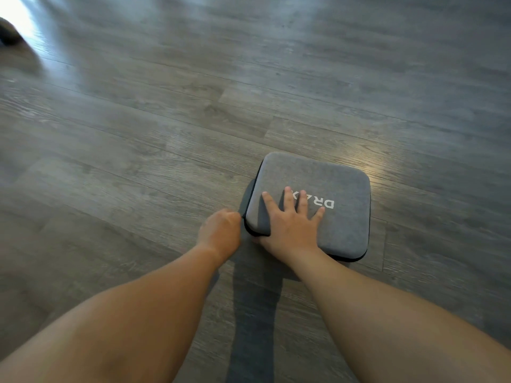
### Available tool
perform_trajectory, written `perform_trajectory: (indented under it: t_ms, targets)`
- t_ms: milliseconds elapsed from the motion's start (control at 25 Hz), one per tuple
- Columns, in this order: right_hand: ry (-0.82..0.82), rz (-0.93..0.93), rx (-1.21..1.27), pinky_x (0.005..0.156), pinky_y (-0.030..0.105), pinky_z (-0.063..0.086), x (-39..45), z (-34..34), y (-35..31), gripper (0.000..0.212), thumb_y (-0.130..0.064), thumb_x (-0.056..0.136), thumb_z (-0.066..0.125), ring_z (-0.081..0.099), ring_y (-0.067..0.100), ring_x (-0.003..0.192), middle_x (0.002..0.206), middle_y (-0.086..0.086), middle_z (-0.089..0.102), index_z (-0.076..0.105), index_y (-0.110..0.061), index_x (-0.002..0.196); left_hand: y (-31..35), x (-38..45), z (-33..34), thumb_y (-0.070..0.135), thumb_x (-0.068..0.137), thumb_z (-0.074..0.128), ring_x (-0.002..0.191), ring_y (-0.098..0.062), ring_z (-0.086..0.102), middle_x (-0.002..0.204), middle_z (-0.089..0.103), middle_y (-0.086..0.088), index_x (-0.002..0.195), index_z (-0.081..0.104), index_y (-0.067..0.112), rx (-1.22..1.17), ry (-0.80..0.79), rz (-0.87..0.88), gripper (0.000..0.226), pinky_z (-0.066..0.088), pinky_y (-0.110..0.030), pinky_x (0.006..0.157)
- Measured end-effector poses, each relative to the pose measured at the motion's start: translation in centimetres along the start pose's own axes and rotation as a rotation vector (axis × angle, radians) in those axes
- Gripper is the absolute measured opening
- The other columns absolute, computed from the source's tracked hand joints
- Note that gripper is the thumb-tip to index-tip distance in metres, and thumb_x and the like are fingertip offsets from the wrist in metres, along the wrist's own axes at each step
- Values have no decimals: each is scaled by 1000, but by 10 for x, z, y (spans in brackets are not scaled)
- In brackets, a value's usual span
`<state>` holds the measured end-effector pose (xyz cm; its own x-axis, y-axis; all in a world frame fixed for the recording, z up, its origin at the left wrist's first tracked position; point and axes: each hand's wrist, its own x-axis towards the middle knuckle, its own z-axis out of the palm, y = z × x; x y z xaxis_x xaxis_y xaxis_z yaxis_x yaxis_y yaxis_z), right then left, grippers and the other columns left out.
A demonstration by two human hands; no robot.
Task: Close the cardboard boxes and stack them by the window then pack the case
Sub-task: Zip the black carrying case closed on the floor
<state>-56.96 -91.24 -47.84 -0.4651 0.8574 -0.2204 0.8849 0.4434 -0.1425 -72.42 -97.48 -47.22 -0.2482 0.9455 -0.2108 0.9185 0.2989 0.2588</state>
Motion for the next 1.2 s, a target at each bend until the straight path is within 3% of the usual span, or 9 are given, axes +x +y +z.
perform_trajectory:
  t_ms: [200, 280, 440, 560, 680, 880, 960, 1080, 1200]
  targets:
    - [-45, -128, 33, 112, 72, 0, 0, -9, 31, 109, -72, 69, 68, -11, 40, 151, 167, 6, -7, 2, -47, 152, 2, -12, 3, 15, 90, 54, 88, -30, 58, 95, 59, -8, 82, 52, 15, -58, -4, -3, 8, 42, -35, 70]
    - [-30, -163, -39, 111, 74, 2, -11, -13, 58, 108, -76, 67, 64, -7, 37, 151, 167, -2, -5, 2, -49, 151, 7, -8, 5, 17, 94, 52, 86, -31, 60, 93, 61, -9, 83, 57, 12, -40, 12, -15, 13, 41, -35, 68]
    - [-41, 55, -53, 105, 80, 2, -35, -14, 96, 111, -84, 62, 60, -15, 42, 149, 166, -8, -10, -5, -58, 148, 5, -3, 2, 14, 93, 53, 75, -30, 56, 86, 61, -10, 80, 58, 12, -21, 28, -66, 14, 38, -34, 64]
    - [-54, 190, 75, 112, 71, 21, -45, -16, 103, 115, -88, 59, 61, -21, 44, 147, 166, -2, -13, -3, -57, 148, 1, 0, 0, 14, 92, 53, 81, -32, 60, 88, 63, -12, 80, 58, 11, -22, 25, -56, 14, 38, -34, 65]
    - [-35, 255, 115, 112, 62, 30, -47, -14, 85, 114, -87, 61, 63, -23, 45, 147, 166, 3, -13, 1, -52, 151, 3, 1, 0, 13, 93, 52, 87, -35, 64, 89, 67, -16, 82, 61, 8, -36, 30, -90, 15, 40, -33, 65]
    - [-13, 346, 182, 105, 63, 39, -48, -7, 43, 116, -83, 65, 66, -24, 44, 146, 164, 6, -16, 1, -45, 152, -6, -8, -6, 15, 93, 50, 86, -37, 65, 87, 67, -17, 81, 62, 7, 6, 22, -74, 19, 44, -35, 65]
    - [-10, 377, 197, 103, 64, 42, -49, -6, 22, 114, -81, 66, 68, -23, 45, 146, 163, 8, -17, 2, -42, 152, -1, -16, -3, 19, 96, 50, 89, -35, 65, 91, 68, -15, 84, 64, 8, 27, -10, -13, 21, 50, -39, 72]
    - [-25, 408, 258, 101, 65, 43, -47, -8, -7, 108, -65, 75, 73, -21, 48, 144, 161, 14, -19, 4, -36, 153, 19, -25, 5, 20, 97, 52, 91, -33, 65, 95, 68, -14, 88, 65, 8, 26, -38, 39, 20, 51, -40, 77]
    - [-62, 348, 268, 100, 61, 42, -48, -8, -26, 101, -43, 83, 74, -24, 54, 141, 159, 21, -22, 6, -28, 156, 18, -24, 3, 15, 96, 53, 88, -35, 65, 93, 66, -15, 78, 54, 11, -9, -7, -13, 18, 51, -40, 74]
